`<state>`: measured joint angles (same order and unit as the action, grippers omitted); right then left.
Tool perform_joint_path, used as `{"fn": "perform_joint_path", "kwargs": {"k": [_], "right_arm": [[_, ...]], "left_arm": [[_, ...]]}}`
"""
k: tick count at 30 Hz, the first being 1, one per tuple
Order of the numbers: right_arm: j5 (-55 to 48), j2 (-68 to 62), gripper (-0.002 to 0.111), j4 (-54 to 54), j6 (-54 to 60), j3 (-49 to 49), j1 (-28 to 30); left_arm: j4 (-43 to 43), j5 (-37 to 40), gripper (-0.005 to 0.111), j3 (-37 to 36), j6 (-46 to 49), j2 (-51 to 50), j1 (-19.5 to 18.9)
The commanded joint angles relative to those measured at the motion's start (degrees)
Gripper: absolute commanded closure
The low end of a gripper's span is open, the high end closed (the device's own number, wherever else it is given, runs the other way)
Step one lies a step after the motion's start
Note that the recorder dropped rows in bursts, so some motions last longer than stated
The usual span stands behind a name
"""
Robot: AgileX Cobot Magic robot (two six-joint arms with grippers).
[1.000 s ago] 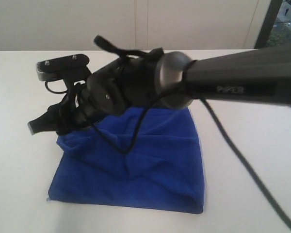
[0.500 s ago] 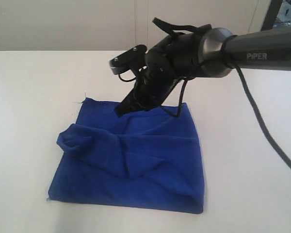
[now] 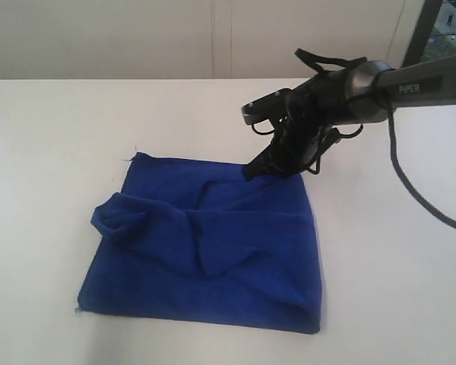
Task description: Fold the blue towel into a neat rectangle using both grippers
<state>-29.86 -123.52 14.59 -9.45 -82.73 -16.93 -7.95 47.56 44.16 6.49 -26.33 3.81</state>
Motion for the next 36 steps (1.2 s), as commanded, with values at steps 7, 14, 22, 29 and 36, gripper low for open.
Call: {"fn": "perform_joint_path", "kwargs": {"k": [7,14,22,29,36], "right_arm": [[-11.92,-2.24,0.108,3.09,0.70,0.09,4.83],[-21.94,-2.24,0.108,3.87,0.70,0.18,7.30],[-29.72,-2.24,0.108,6.27,0.70,2.17,8.48],[-29.00,-2.24,0.108,8.37,0.28,10.33,8.48],[-28.81,0.99,0.108,8.23,-0.29,15.49,8.48]], "left_arm": [[-0.35,0.46,0.107,-0.28,-0.09,0.38,-0.21],[-0.35,0.46,0.107,-0.28,-0.09,0.38,-0.21],[-0.35,0.46,0.107,-0.28,-0.09,0.38,-0.21],[-0.35,0.46,0.107,-0.28,-0.09,0.38,-0.21],[-0.35,0.46,0.107,-0.28,-0.09,0.38,-0.21]]}}
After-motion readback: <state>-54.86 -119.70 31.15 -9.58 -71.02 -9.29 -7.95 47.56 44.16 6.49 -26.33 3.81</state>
